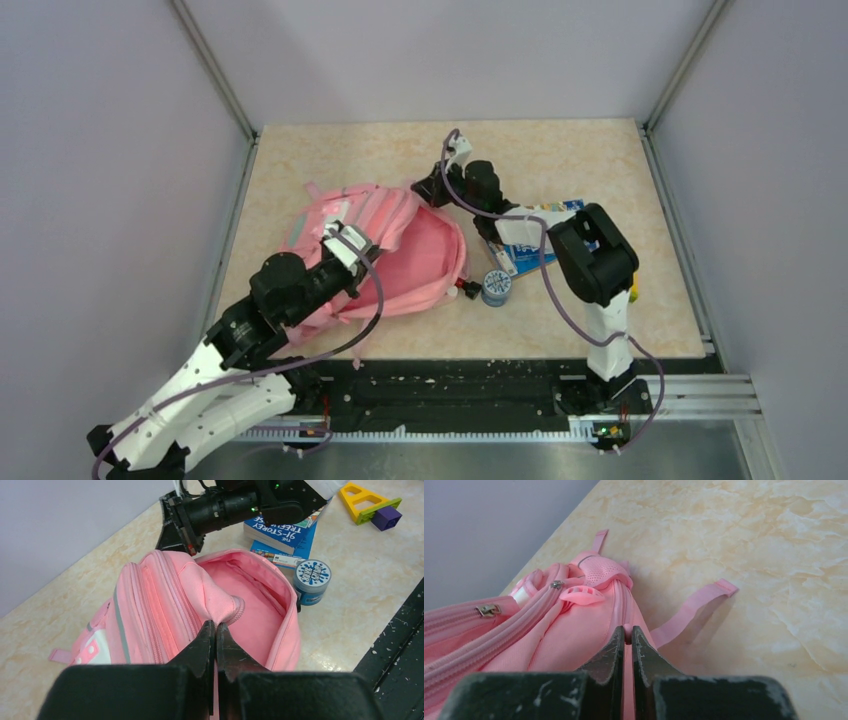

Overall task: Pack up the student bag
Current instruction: Unzip the student bag at the center of the board.

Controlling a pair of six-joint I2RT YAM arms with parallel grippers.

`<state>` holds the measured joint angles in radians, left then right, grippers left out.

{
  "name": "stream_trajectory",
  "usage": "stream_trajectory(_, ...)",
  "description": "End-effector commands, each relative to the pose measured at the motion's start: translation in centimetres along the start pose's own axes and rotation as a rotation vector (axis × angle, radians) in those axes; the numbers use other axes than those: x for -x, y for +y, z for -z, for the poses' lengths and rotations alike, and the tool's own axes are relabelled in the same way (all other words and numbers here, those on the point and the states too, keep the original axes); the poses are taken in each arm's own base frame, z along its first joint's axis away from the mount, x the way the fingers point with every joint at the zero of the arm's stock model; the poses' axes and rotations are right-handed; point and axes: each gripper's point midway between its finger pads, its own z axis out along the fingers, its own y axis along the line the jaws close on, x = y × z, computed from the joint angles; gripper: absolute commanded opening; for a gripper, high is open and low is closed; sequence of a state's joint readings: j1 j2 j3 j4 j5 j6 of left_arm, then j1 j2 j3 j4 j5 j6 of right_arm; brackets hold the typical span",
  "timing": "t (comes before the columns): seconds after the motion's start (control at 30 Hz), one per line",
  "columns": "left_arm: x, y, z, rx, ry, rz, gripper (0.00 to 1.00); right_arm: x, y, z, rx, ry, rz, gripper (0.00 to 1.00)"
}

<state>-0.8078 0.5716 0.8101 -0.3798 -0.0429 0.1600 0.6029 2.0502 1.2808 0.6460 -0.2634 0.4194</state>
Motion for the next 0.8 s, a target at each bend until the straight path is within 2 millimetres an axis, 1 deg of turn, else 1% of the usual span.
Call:
stream_trajectory(0.0,6.9,1.8,1.4,0.07,-0.212,0.009,0.0,4.1,-0.9,2.4,-0.06,-0.123,0.061,0.0)
stream_trajectory(0.1,4.9,2.6,0.9,0.127,-0.127,0.008,0.01,4.7,-0.7,4.7,-0.094,-0.146,0.067,0.0)
stream_trajectory(0.13,4.1,2.6,0.5,0.126,-0.093,0.01,0.05,4.7,-0.4,5.4,-0.095,-0.151,0.062,0.0)
stream_trajectory(0.17,3.2,2.5,0.2,0.128,-0.057,0.015,0.12,4.8,-0.3,6.1,-0.099,-0.158,0.055,0.0)
stream_trajectory(0.23,1.7,2.0,-0.7,0.11,0.003,0.034,0.31,4.6,0.1,7.3,-0.107,-0.166,0.033,0.0)
stream_trajectory(0.33,0.0,0.3,-2.1,0.039,0.062,0.072,0.55,3.8,0.5,9.0,-0.161,-0.171,0.029,0.0)
stream_trajectory(0.37,-0.4,-0.4,-2.5,0.005,0.078,0.082,0.61,3.2,0.9,9.5,-0.173,-0.165,0.032,0.0)
stream_trajectory(0.43,-0.9,-1.6,-3.2,-0.053,0.105,0.11,0.7,2.6,1.0,10.5,-0.213,-0.166,0.036,0.0)
stream_trajectory(0.5,-1.1,-3.6,-3.7,-0.154,0.123,0.148,0.76,2.2,1.5,11.4,-0.239,-0.17,0.04,0.0)
stream_trajectory(0.6,-0.9,-5.8,-4.5,-0.252,0.126,0.22,0.8,1.2,1.8,12.3,-0.276,-0.159,0.054,0.0)
stream_trajectory(0.7,-0.7,-6.6,-5.6,-0.261,0.107,0.28,0.81,0.5,2.0,12.6,-0.286,-0.149,0.058,0.0)
stream_trajectory(0.77,-0.8,-6.2,-6.8,-0.202,0.105,0.31,0.82,0.0,1.8,12.9,-0.289,-0.145,0.051,0.0)
